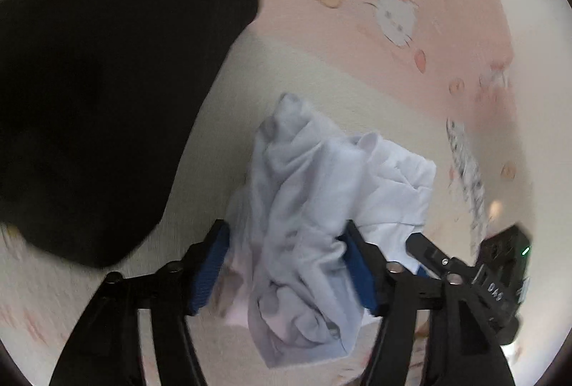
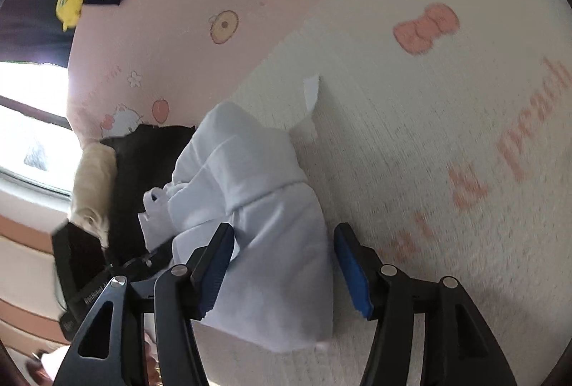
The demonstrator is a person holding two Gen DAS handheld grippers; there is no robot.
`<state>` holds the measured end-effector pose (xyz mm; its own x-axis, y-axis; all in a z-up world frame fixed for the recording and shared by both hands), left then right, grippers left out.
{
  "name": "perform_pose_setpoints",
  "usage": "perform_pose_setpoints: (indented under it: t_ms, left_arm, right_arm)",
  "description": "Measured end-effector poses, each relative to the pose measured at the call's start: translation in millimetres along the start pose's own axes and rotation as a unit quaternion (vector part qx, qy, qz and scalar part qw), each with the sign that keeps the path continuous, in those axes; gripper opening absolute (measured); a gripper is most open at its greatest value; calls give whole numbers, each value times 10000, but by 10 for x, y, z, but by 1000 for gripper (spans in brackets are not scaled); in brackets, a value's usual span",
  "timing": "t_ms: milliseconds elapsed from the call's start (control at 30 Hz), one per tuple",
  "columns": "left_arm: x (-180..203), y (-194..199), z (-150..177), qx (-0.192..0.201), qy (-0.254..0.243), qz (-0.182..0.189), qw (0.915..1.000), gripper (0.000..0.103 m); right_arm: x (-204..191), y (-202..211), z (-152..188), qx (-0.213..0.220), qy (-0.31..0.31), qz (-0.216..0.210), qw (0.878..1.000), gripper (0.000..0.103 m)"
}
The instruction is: Fold clothes
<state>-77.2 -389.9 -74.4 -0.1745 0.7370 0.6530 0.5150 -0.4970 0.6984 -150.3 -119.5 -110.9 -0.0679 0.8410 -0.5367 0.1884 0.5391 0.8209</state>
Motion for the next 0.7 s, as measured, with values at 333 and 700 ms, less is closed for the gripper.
perform_pose_setpoints:
  t_ms: [333, 700]
  left_arm:
    - [-147, 104, 219, 461, 495, 117, 9976, 75]
    - [-117, 237, 449, 637, 749, 226, 9949, 69]
  right_arm:
    - [31, 19, 7, -94, -454, -551, 9974, 73]
    - [-253, 75, -67, 242, 204, 215, 9993, 52]
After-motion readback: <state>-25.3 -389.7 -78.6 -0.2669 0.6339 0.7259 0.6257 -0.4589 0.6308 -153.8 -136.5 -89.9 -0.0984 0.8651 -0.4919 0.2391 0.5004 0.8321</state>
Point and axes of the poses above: each gripper's, at about its wrist camera, not at the fingertips, and y roughly against the way its jaws point, x to its right, z to its underside, the point moved 1 cm from there along -y, roughly the way its jaws point, and after that the axes turned 12 degrees about z, right-handed, at the moved point
